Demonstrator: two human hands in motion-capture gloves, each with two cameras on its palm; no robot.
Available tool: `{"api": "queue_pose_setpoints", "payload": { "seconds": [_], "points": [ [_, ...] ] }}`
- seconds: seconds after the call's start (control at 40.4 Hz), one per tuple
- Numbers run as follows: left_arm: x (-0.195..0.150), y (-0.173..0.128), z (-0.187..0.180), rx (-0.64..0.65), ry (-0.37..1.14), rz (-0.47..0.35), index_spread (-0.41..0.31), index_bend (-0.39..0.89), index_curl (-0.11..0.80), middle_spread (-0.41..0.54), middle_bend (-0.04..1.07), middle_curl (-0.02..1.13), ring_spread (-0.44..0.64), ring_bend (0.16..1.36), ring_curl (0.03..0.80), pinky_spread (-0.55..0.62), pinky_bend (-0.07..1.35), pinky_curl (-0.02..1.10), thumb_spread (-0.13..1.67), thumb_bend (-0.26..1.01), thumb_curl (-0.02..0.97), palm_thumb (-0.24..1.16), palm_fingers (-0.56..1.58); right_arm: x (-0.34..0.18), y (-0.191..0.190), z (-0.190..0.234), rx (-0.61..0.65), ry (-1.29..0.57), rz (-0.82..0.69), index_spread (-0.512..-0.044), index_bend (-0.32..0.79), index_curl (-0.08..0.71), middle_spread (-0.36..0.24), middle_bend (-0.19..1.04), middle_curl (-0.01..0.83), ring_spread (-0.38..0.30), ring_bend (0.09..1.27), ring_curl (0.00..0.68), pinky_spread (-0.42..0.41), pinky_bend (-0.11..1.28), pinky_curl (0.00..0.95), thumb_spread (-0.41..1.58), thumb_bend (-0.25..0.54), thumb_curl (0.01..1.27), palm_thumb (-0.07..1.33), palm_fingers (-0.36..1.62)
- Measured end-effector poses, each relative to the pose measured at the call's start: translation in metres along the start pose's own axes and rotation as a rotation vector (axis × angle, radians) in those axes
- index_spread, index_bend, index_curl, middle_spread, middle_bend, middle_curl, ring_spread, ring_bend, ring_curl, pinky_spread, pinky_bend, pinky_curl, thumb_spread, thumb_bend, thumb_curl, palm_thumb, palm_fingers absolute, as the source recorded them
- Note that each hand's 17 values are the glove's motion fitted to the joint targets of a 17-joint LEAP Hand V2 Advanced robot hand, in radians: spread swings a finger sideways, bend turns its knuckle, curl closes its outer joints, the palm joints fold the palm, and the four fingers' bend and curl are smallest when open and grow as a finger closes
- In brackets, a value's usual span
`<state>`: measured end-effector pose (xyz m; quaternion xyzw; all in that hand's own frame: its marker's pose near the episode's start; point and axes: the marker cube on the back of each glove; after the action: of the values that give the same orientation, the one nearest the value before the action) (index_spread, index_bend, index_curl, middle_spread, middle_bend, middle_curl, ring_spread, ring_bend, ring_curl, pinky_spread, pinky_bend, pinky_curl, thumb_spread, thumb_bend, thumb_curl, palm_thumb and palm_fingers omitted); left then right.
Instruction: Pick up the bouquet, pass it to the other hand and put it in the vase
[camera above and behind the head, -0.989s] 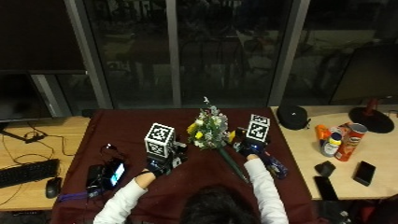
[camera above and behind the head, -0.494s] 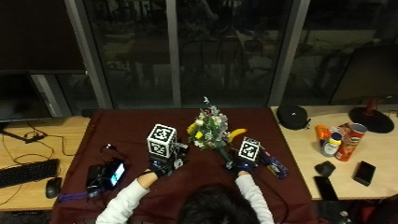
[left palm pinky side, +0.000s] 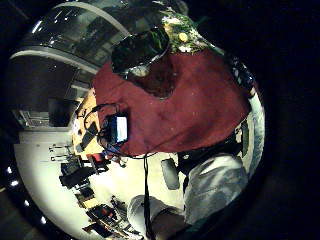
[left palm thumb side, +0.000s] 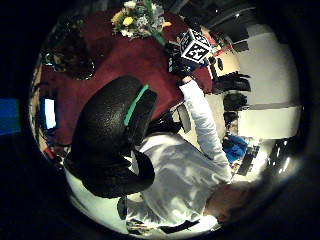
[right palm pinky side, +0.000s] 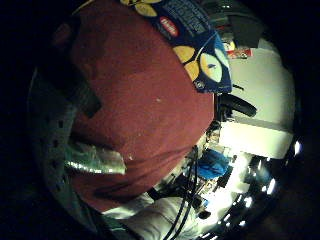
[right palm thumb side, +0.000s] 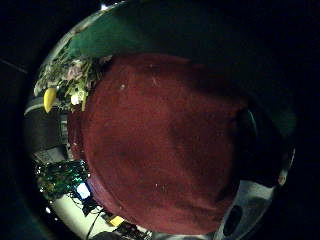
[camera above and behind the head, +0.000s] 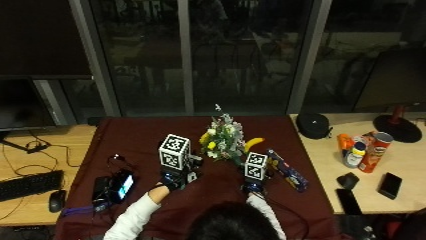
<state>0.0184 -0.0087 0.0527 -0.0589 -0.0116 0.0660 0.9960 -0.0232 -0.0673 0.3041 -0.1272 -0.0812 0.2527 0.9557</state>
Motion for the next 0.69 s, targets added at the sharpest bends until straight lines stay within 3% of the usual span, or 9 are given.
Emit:
{"api": "queue_pose_setpoints", "payload": {
  "seconds": [0.074,0.099,0.173,0.247,0.346,0.42,0.494,0.544,0.692],
  "points": [
    [0.000,-0.001,0.001,-0.008,0.002,0.002,0.008,0.12,0.219,0.234,0.19,0.35,0.32,0.66,0.285,0.24,0.54,0.35,1.13,-0.02,0.275,0.18,0.16,0.004,-0.004,0.004,0.059,-0.049,-0.005,-0.211,0.13,0.244,-0.151,0.42,0.502,-0.190,0.59,0.404,-0.260,0.68,0.392,1.20,0.190,0.40,0.99,1.23],
    [0.001,0.000,0.001,-0.010,0.003,0.004,0.008,0.12,0.219,0.234,0.20,0.35,0.32,0.66,0.284,0.23,0.53,0.35,1.14,-0.02,0.275,0.18,0.16,0.006,-0.004,0.005,0.080,-0.056,-0.003,-0.216,0.10,0.236,-0.156,0.40,0.502,-0.204,0.68,0.436,-0.265,0.70,0.403,1.20,0.193,0.40,1.00,1.30],
    [0.001,0.001,0.000,-0.019,0.008,0.008,0.007,0.12,0.222,0.234,0.19,0.35,0.32,0.66,0.284,0.23,0.53,0.35,1.14,-0.02,0.276,0.18,0.17,0.016,-0.002,0.008,0.093,-0.056,0.029,-0.222,0.11,0.242,-0.172,0.40,0.518,-0.211,0.81,0.470,-0.265,0.76,0.428,1.21,0.186,0.40,1.01,1.36],
    [-0.002,-0.001,0.003,-0.037,0.014,0.005,0.003,0.13,0.226,0.232,0.19,0.35,0.32,0.66,0.284,0.23,0.53,0.35,1.14,-0.02,0.277,0.18,0.18,0.029,-0.001,0.006,0.066,-0.093,0.078,-0.232,0.24,0.292,-0.181,0.49,0.553,-0.209,0.86,0.500,-0.258,0.73,0.435,1.19,0.102,0.36,0.90,1.46],
    [-0.004,-0.005,0.007,-0.054,0.030,0.007,0.001,0.13,0.230,0.227,0.19,0.35,0.32,0.65,0.282,0.23,0.53,0.35,1.14,-0.02,0.277,0.18,0.18,0.035,-0.013,-0.009,0.157,-0.299,0.069,-0.236,0.36,0.350,-0.181,0.59,0.591,-0.204,0.89,0.525,-0.254,0.71,0.445,1.14,0.004,0.33,0.79,1.50],
    [-0.004,-0.007,0.010,-0.067,0.057,0.013,0.000,0.13,0.231,0.224,0.19,0.35,0.31,0.65,0.283,0.23,0.52,0.35,1.14,-0.02,0.277,0.18,0.19,0.031,-0.017,-0.017,0.169,-0.500,0.013,-0.236,0.42,0.387,-0.180,0.63,0.610,-0.201,0.92,0.540,-0.248,0.71,0.455,1.12,-0.022,0.32,0.77,1.49],
    [-0.003,-0.011,0.014,-0.069,0.116,0.027,0.000,0.13,0.233,0.219,0.19,0.35,0.31,0.65,0.282,0.22,0.52,0.35,1.14,-0.02,0.277,0.19,0.20,0.036,-0.016,-0.023,0.093,-0.624,0.094,-0.231,0.49,0.427,-0.177,0.69,0.632,-0.198,0.92,0.545,-0.238,0.70,0.461,1.10,-0.024,0.32,0.76,1.49],
    [-0.002,-0.017,0.014,-0.040,0.186,0.037,-0.001,0.13,0.234,0.220,0.19,0.35,0.31,0.64,0.281,0.22,0.52,0.35,1.15,-0.02,0.277,0.18,0.20,0.037,-0.017,-0.031,0.111,-0.685,0.120,-0.229,0.51,0.442,-0.175,0.71,0.638,-0.197,0.93,0.552,-0.239,0.71,0.469,1.09,-0.026,0.32,0.76,1.47],
    [-0.001,-0.048,0.003,0.144,0.482,0.030,0.004,0.15,0.247,0.222,0.17,0.34,0.31,0.61,0.275,0.20,0.53,0.35,1.15,-0.01,0.277,0.20,0.20,0.016,-0.012,-0.080,0.303,-1.009,-0.162,-0.225,0.60,0.498,-0.164,0.78,0.659,-0.192,0.95,0.557,-0.231,0.70,0.474,1.09,-0.027,0.31,0.72,1.46]
  ]
}}
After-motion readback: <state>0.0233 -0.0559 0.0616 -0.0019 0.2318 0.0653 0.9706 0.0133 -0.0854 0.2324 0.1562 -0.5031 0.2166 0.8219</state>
